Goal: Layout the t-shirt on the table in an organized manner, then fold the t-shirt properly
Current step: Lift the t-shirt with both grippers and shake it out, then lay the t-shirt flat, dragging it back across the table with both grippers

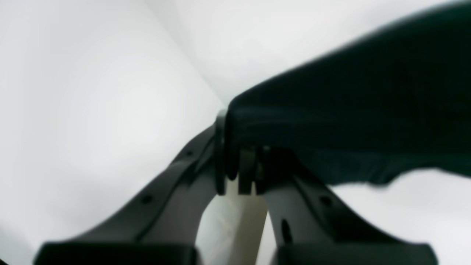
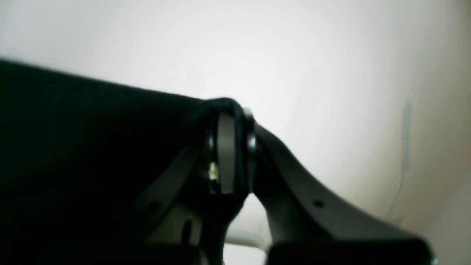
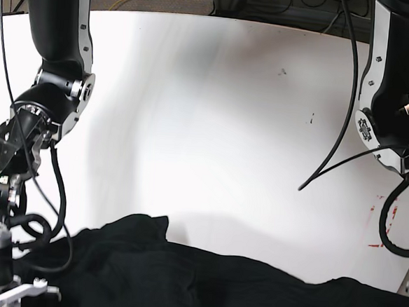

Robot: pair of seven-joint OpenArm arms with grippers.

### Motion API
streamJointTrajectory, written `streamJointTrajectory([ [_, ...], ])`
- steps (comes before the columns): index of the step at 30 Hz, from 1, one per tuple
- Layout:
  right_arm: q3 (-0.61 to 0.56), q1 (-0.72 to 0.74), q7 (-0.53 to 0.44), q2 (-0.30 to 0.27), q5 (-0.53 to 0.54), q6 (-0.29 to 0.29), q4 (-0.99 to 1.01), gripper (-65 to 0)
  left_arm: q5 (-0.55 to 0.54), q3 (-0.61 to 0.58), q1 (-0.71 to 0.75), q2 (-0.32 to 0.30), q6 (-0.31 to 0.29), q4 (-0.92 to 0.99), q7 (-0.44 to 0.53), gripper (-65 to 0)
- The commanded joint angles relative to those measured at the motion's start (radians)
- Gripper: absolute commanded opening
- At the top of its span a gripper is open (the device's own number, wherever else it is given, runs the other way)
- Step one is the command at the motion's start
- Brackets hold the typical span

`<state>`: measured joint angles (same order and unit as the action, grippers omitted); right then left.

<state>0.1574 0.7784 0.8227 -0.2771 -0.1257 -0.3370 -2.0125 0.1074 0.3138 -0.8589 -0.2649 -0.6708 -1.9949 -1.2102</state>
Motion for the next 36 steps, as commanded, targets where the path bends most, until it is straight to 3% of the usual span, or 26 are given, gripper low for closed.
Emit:
streamJointTrajectory([
  [1, 0.005, -0.056, -0.01, -0.004, -0.001, 0.009, -0.021, -65.0, 0.002, 0.003, 0.046, -0.007, -0.019, -0.008, 0.008, -65.0],
  [5, 0.028, -0.204, -0.016, 0.003, 0.004, 0.008, -0.027, -65.0, 0.002, 0.005, 0.158, -0.007, -0.027, -0.011, 0.008, -65.0],
  [12, 0.126, -0.506, -0.053, 0.04, 0.153, 0.008, -0.026, -65.0, 0.002, 0.008, 0.429, -0.007, -0.027, -0.011, 0.03, -65.0],
  [17, 0.149, -0.692, -0.053, 0.052, 0.231, 0.009, -0.027, -65.0, 0.002, 0.034, 0.672, -0.006, -0.027, -0.013, 0.12, -65.0],
  [24, 0.186, -0.882, -0.053, 0.075, 0.281, 0.009, -0.029, -65.0, 0.002, 0.1, 0.892, -0.004, -0.027, -0.014, 0.237, -65.0],
  [30, 0.193, -1.026, -0.053, 0.086, 0.357, 0.009, -0.026, -65.0, 0.002, 0.144, 1.032, -0.01, -0.027, -0.011, 0.287, -65.0],
  [36, 0.195, -1.132, -0.052, 0.091, 0.366, 0.009, -0.024, -65.0, 0.005, 0.157, 1.157, -0.021, -0.027, -0.011, 0.304, -65.0],
])
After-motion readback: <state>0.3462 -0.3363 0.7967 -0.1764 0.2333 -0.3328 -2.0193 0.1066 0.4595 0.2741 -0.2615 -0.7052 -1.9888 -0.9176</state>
